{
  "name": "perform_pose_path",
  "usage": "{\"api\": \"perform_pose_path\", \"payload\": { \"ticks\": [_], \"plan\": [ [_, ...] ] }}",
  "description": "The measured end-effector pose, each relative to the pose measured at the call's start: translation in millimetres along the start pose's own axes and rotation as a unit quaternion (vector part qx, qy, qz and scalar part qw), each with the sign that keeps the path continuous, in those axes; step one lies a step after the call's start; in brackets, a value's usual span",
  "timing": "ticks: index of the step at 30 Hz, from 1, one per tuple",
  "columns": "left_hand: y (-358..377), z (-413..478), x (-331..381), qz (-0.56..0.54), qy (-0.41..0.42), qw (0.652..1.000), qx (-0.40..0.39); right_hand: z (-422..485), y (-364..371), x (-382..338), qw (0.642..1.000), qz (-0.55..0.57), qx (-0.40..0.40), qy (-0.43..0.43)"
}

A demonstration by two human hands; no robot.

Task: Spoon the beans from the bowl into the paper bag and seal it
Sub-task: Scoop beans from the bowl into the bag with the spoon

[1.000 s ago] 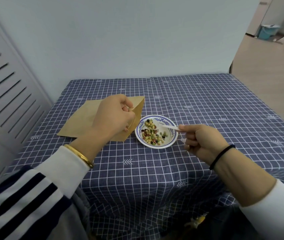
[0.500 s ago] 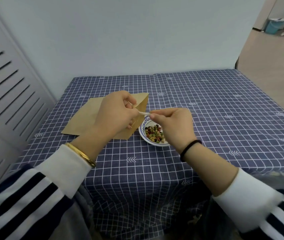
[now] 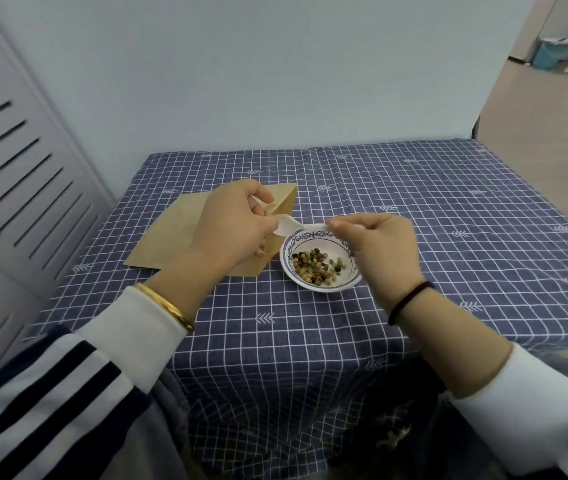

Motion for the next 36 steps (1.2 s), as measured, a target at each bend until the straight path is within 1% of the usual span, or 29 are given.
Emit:
{"api": "perform_pose_path", "payload": {
  "ticks": [2, 4, 7, 10, 15, 17, 19, 23, 26, 31, 36],
  "plan": [
    [-1.3, 0.8, -0.9, 0.005, -0.001, 1.0, 0.004, 6.3, -23.5, 4.6, 0.999, 0.006, 0.035, 0.02],
    [-0.4, 1.2, 0.0, 0.01, 0.001, 1.0, 0.005, 9.2, -42.9, 6.8, 0.997, -0.053, 0.057, 0.014],
    [1.2, 1.5, 1.4, 0.016, 0.002, 1.0, 0.005, 6.8, -45.0, 9.0, 0.985, -0.17, 0.031, -0.025],
    [1.9, 0.6, 2.5, 0.02, 0.004, 1.0, 0.005, 0.6, -31.9, 9.1, 0.97, -0.232, -0.009, -0.072],
    [3.0, -0.5, 2.1, 0.016, 0.002, 1.0, 0.002, -7.1, -11.5, 10.0, 0.964, -0.227, -0.102, -0.099],
    [4.0, -0.4, 1.0, 0.017, -0.001, 1.0, 0.002, -8.9, -12.9, 9.9, 0.963, -0.219, -0.123, -0.098],
    [4.8, 0.2, -0.5, 0.019, -0.005, 1.0, 0.003, -8.5, -22.2, 8.0, 0.967, -0.206, -0.113, -0.095],
    [4.9, 1.5, -0.8, 0.021, -0.004, 1.0, 0.002, -3.4, -46.8, 0.7, 0.971, -0.205, -0.037, -0.12],
    [5.1, 1.3, 1.3, 0.029, -0.001, 1.0, 0.002, 1.1, -54.0, 6.8, 0.972, -0.211, -0.008, -0.106],
    [3.6, 0.4, 1.6, 0.035, -0.002, 0.999, 0.005, 0.9, -46.7, 19.1, 0.965, -0.248, -0.041, -0.074],
    [3.4, 0.5, 1.7, 0.032, -0.003, 0.999, 0.001, -1.9, -55.6, 15.8, 0.959, -0.273, -0.059, -0.054]
  ]
}}
Point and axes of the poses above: each hand's wrist, its own z-axis towards the middle knuckle, its own y-axis out of the palm, x = y × z, the point moved 10 cm from there along z, towards the middle knuckle, and after that the axes turned 8 degrees about -y, right-handed, at the moved point
